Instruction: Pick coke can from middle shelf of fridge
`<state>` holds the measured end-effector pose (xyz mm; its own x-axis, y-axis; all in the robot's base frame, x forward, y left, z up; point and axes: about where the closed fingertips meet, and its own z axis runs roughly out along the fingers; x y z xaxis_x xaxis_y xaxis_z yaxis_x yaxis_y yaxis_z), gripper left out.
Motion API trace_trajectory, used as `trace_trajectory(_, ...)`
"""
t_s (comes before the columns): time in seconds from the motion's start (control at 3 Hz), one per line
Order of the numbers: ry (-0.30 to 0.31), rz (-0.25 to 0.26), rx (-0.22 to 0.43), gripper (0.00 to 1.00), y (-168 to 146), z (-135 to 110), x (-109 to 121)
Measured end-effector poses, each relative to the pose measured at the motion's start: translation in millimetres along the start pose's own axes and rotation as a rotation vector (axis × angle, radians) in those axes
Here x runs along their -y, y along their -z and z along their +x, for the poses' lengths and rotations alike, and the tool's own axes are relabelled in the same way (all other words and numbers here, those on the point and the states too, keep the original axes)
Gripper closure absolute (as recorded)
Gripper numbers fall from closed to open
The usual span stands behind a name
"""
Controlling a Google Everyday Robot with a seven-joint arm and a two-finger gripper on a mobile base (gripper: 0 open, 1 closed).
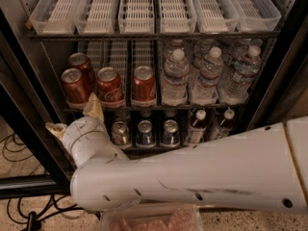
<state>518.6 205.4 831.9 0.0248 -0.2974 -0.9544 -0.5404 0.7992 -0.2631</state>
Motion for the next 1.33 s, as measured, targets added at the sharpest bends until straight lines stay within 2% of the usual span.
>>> trace_trajectory(0.67,-0.003,0.007,0.013,0.18,2.0,-4.1,0.4)
trace_trajectory(1.33,-0.016,0.022,0.060,0.28,-5.7,-15.8,0.5)
